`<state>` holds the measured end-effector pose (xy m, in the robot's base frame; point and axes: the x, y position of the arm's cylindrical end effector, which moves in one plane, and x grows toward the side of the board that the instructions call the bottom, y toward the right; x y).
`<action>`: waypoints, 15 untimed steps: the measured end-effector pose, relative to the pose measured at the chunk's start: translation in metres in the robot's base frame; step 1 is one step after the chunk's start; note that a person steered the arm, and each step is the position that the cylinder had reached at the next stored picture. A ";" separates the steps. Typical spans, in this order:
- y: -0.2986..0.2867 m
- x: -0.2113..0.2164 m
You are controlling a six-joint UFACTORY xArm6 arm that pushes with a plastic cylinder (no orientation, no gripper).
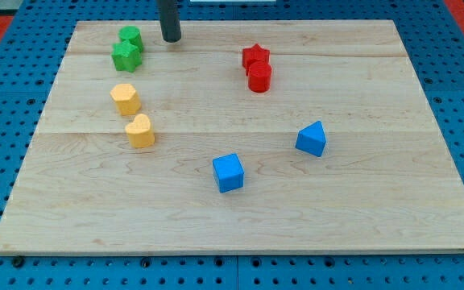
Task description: Separate the red blocks
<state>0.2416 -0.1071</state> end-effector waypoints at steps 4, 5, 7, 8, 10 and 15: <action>-0.081 -0.036; -0.073 -0.037; -0.050 0.011; -0.073 0.025; -0.056 0.028; 0.181 0.055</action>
<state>0.2961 0.0738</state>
